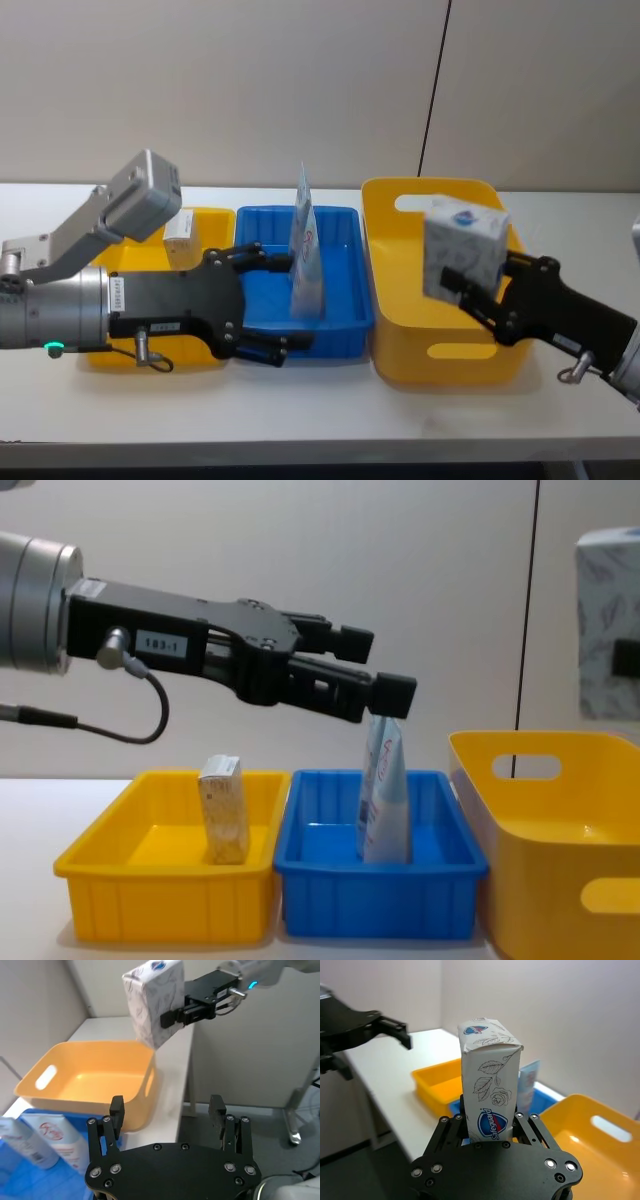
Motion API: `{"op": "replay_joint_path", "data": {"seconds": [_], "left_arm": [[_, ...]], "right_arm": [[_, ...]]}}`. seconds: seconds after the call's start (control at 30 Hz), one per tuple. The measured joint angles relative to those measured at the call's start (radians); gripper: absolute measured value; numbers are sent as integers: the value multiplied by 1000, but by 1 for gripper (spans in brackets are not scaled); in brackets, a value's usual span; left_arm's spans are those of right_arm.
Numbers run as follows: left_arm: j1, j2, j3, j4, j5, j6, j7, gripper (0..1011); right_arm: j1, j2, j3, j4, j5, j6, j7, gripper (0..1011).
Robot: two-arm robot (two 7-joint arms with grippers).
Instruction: Bimanual collaborative sorting of washing and personal care products
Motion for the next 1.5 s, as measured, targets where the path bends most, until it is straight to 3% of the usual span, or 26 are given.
{"op": "replay_joint_path", "data": {"seconds": [0.4, 0.73, 0.97, 1.17, 1.5], "left_arm": [[52, 22, -46, -99, 3, 98, 170, 1001], [76, 35, -68, -146, -2, 144, 246, 1001], [85, 39, -76, -162, -4, 160, 271, 1001], [90, 41, -80, -171, -5, 168, 285, 1001], [93, 42, -84, -178, -6, 175, 297, 1002]], "right_arm": [[-14, -64, 30, -7, -87, -17, -184, 360], [-8, -131, 22, -8, -177, 14, -333, 360], [10, -200, -1, 6, -242, 65, -452, 359], [41, -284, -29, 39, -288, 138, -561, 360], [97, -389, -62, 105, -318, 227, -656, 360]]}}
